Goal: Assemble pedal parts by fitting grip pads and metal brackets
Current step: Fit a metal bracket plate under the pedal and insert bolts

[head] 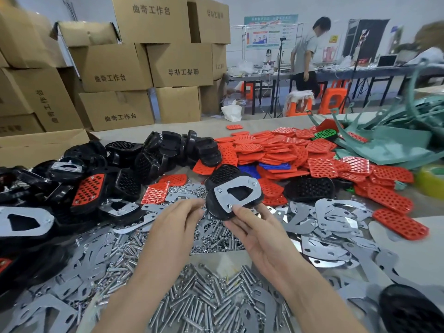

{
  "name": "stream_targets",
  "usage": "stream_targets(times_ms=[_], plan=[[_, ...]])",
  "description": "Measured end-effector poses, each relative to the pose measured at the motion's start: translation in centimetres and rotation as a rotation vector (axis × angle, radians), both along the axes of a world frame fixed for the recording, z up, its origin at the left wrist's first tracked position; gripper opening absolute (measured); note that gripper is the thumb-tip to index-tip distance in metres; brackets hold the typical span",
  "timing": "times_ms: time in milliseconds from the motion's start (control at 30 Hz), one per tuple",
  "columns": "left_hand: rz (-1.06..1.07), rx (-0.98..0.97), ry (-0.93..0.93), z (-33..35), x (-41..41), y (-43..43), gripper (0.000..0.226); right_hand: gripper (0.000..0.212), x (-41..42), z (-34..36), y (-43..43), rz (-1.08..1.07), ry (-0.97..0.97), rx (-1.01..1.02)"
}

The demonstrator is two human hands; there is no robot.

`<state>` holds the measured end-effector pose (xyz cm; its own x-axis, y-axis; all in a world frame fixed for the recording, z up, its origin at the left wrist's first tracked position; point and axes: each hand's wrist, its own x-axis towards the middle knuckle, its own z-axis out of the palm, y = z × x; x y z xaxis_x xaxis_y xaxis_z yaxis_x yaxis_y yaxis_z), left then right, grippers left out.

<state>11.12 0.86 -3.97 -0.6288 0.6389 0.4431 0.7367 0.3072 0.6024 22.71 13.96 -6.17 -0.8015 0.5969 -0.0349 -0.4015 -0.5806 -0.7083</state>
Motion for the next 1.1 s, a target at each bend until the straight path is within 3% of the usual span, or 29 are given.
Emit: stream_targets(times_ms=[200, 367, 600, 733, 867, 1100], plan=[[-0.05, 0.178, -0.104, 0.1, 1.2, -0.2, 0.025, 0.063, 0.3, 0.1, -0.1, 0.069, -0.015, 0.043], [-0.104, 0.205, -0.044, -0.1, 1.8, -0.2, 0.009, 0.072, 0.1, 0.1, -0.7, 0.117, -0.033, 0.087], [-0.116, 0.209, -0.071, -0.4, 1.8, -0.2, 0.016, 0.058, 0.1, 0.0, -1.1, 0.162, -0.037, 0.144], [-0.134, 0.253, -0.171, -0.2, 2.0, -0.2, 0.02, 0.081, 0.0, -0.1, -1.3, 0.149, -0.052, 0.115], [-0.142, 0.252, -0.229, -0.1, 2.0, -0.1, 0.016, 0.069, 0.1, 0.1, -1.6, 0.156, -0.055, 0.125], [-0.181, 0.259, -0.217, -0.3, 1.8, -0.3, 0.017, 0.11, 0.1, 0.0, -1.5, 0.095, -0.069, 0.051]])
